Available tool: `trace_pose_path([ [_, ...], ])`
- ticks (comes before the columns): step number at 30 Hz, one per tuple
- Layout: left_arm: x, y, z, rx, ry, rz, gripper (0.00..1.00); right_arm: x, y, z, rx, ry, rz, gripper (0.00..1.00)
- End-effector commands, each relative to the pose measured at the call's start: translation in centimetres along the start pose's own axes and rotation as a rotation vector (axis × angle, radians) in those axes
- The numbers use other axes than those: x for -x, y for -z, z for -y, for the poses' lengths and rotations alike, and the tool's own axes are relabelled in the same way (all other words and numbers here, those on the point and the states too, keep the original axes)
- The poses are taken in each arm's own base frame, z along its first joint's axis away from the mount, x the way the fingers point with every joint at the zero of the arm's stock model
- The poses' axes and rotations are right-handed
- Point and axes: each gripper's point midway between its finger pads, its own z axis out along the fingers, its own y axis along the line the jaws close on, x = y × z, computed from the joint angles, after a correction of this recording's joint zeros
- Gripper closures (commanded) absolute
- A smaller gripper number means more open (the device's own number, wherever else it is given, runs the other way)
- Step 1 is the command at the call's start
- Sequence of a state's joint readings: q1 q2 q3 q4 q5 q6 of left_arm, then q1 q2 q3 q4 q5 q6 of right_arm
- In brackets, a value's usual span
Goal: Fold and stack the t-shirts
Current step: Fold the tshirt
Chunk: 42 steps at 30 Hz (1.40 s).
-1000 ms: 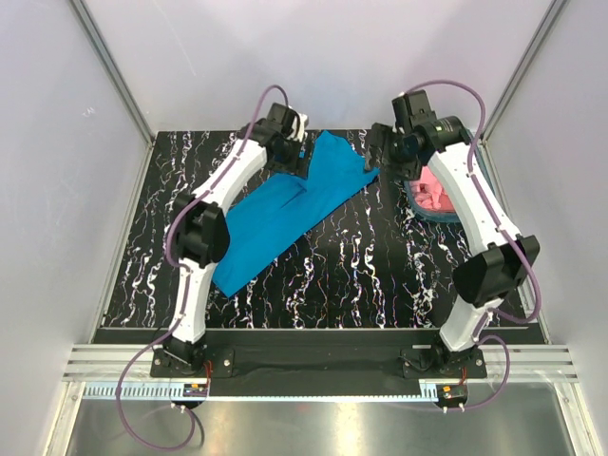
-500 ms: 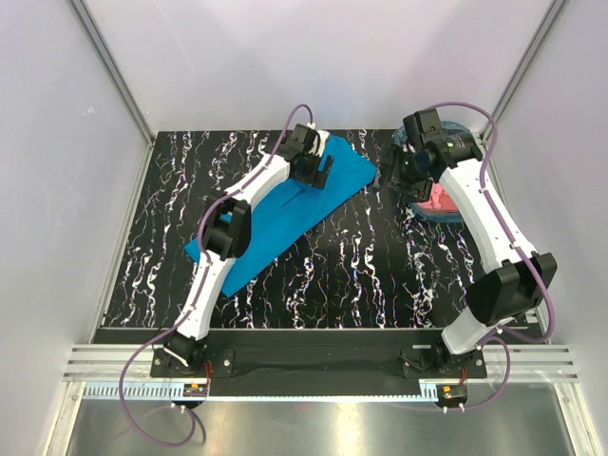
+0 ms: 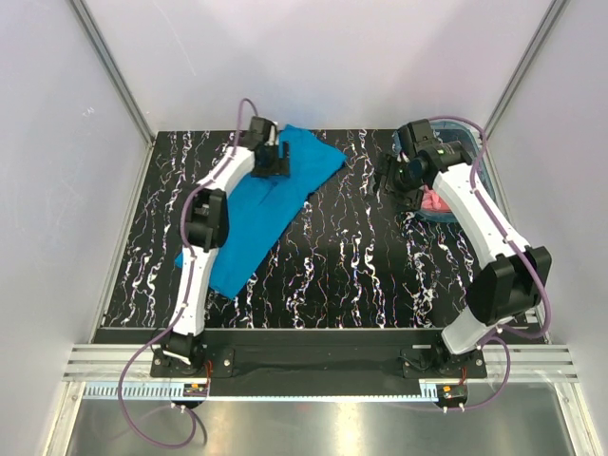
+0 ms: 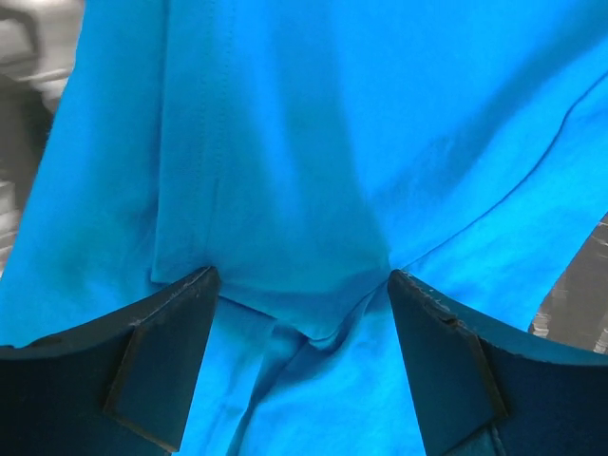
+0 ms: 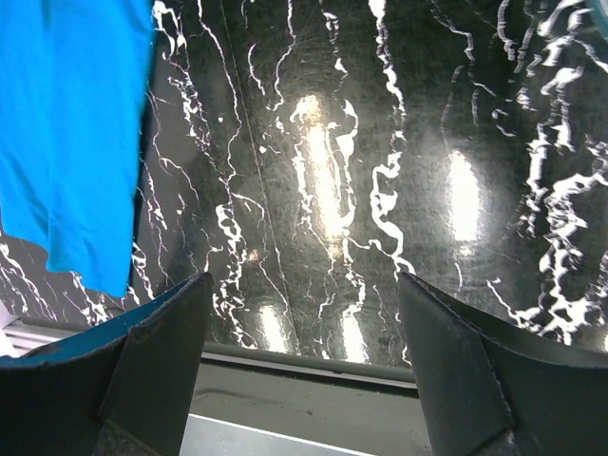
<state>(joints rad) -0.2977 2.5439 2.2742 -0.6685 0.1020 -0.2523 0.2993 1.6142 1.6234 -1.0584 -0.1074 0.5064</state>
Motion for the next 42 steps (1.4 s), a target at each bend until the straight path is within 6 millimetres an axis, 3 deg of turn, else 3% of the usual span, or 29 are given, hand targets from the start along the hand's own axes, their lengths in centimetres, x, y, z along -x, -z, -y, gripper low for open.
trace_pose_path([
  [1, -2.7, 1.0, -4.3, 0.078, 0.146, -0.084, 0.2, -0.2, -1.9, -1.6, 0.043, 0.03, -0.026, 0.14],
  [4, -0.4, 4.8, -1.7, 0.019, 0.104, -0.029, 0.18, -0.7, -3.7, -3.2, 0.046, 0.107, -0.054, 0.13],
  [6, 2.5, 9.3, 0.0, -0.005, 0.083, 0.053, 0.14, -2.3, -5.5, -5.1, 0.044, 0.199, -0.091, 0.13],
  [8, 3.9, 12.9, 0.9, -0.025, 0.081, 0.098, 0.12, -2.7, -6.2, -7.5, 0.077, 0.251, -0.086, 0.12],
  [9, 5.8, 17.1, 1.5, -0.025, 0.077, 0.175, 0.11, -4.2, -7.4, -9.1, 0.094, 0.291, -0.118, 0.12],
  [11, 5.8, 21.1, 1.2, 0.016, 0.089, 0.201, 0.09, -4.8, -7.7, -12.2, 0.162, 0.329, -0.113, 0.15],
  [12, 6.5, 24.7, 0.9, 0.048, 0.108, 0.256, 0.09, -6.8, -8.6, -14.1, 0.184, 0.371, -0.145, 0.16],
  [14, 5.0, 28.0, 0.1, 0.094, 0.124, 0.252, 0.06, -8.4, -8.5, -17.8, 0.278, 0.413, -0.156, 0.22],
  [15, 4.3, 29.3, -1.0, 0.155, 0.153, 0.267, 0.07, -10.6, -9.5, -19.5, 0.305, 0.423, -0.198, 0.23],
  [16, 2.6, 32.2, -1.3, 0.172, 0.164, 0.284, 0.07, -11.6, -9.2, -21.8, 0.387, 0.422, -0.216, 0.25],
  [18, 0.6, 35.2, -3.6, 0.293, 0.235, 0.331, 0.09, -13.9, -10.8, -23.7, 0.433, 0.375, -0.28, 0.41],
  [19, -1.1, 38.7, -4.6, 0.335, 0.276, 0.372, 0.09, -15.4, -10.5, -25.8, 0.48, 0.4, -0.282, 0.42],
  [21, -4.9, 40.6, -7.1, 0.451, 0.406, 0.373, 0.1, -17.8, -12.4, -26.9, 0.474, 0.438, -0.307, 0.4],
  [22, -7.2, 43.2, -7.6, 0.461, 0.447, 0.389, 0.1, -18.8, -11.9, -28.5, 0.485, 0.478, -0.288, 0.38],
  [23, -9.2, 42.8, -7.9, 0.466, 0.487, 0.363, 0.11, -20.3, -14.0, -28.3, 0.449, 0.506, -0.31, 0.36],
  [24, -10.4, 43.0, -7.7, 0.45, 0.5, 0.358, 0.11, -21.2, -14.6, -27.9, 0.412, 0.544, -0.326, 0.36],
  [25, -11.5, 43.3, -7.5, 0.426, 0.512, 0.362, 0.12, -21.5, -14.1, -29.5, 0.425, 0.58, -0.29, 0.36],
  [26, -13.3, 43.9, -7.5, 0.405, 0.525, 0.369, 0.12, -22.7, -16.1, -29.0, 0.393, 0.594, -0.316, 0.36],
  [29, -15.8, 45.2, -6.9, 0.347, 0.562, 0.376, 0.12, -24.8, -17.3, -29.3, 0.375, 0.643, -0.322, 0.37],
  [33, -17.8, 46.1, -6.7, 0.334, 0.565, 0.352, 0.12, -25.5, -18.9, -28.9, 0.348, 0.622, -0.317, 0.46],
  [34, -18.2, 46.3, -6.8, 0.338, 0.564, 0.345, 0.12, -25.7, -19.6, -28.0, 0.317, 0.613, -0.321, 0.53],
  [36, -18.5, 46.7, -6.8, 0.334, 0.562, 0.353, 0.12, -25.8, -19.8, -27.5, 0.301, 0.596, -0.313, 0.54],
  [37, -18.7, 46.9, -6.8, 0.333, 0.56, 0.352, 0.12, -26.4, -20.9, -25.5, 0.245, 0.597, -0.328, 0.55],
  [39, -18.9, 47.0, -6.7, 0.326, 0.552, 0.346, 0.12, -26.3, -21.0, -23.7, 0.195, 0.603, -0.331, 0.57],
  [40, -19.2, 46.9, -6.6, 0.324, 0.549, 0.337, 0.12, -26.8, -21.7, -21.2, 0.128, 0.612, -0.353, 0.57],
  [42, -19.5, 46.6, -6.1, 0.295, 0.535, 0.316, 0.14, -26.5, -21.1, -19.5, 0.101, 0.61, -0.341, 0.59],
])
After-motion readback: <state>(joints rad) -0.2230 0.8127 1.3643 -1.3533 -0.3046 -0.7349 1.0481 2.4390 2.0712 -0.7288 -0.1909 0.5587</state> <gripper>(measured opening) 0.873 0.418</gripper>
